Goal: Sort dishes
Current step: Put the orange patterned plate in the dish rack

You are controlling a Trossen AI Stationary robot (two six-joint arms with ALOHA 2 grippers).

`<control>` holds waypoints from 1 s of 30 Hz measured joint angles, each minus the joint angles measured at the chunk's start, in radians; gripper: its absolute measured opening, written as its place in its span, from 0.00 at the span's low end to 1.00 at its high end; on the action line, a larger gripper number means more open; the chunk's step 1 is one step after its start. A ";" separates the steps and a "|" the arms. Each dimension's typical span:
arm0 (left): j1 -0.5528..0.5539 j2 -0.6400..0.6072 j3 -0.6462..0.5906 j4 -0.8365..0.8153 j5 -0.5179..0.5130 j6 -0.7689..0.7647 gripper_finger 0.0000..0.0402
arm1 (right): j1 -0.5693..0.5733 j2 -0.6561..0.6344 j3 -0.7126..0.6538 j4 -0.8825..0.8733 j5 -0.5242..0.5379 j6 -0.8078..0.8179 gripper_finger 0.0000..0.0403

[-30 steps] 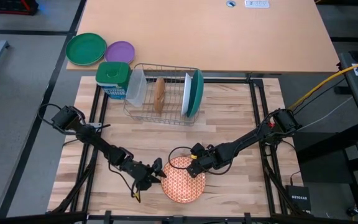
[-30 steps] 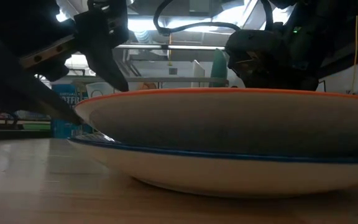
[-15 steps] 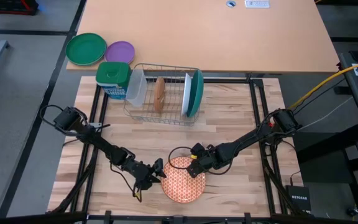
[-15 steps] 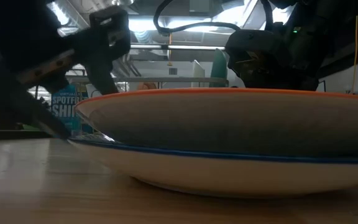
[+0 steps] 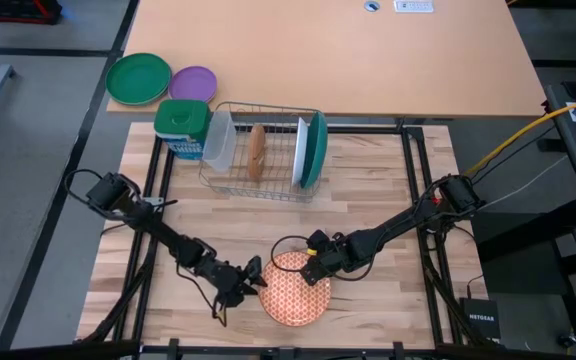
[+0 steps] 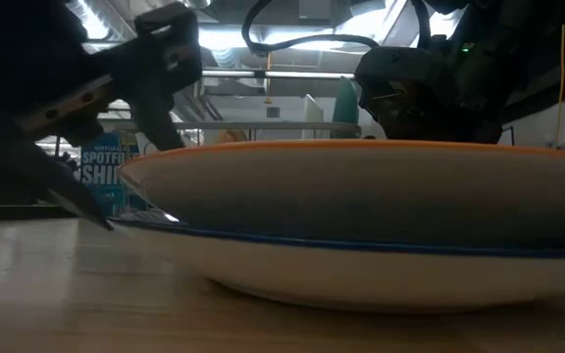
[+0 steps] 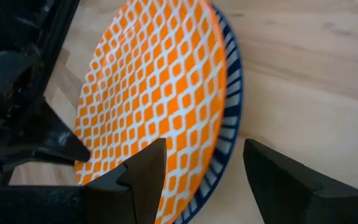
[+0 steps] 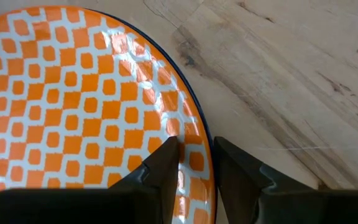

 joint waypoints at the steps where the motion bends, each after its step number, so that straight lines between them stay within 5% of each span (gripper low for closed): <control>1: -0.003 0.000 0.000 0.000 0.000 0.000 0.50 | 0.000 0.000 0.000 0.000 0.000 0.000 0.26; 30: 0.026 -0.001 0.000 0.048 -0.012 -0.036 0.50 | 0.000 0.000 0.000 0.000 0.000 0.000 0.26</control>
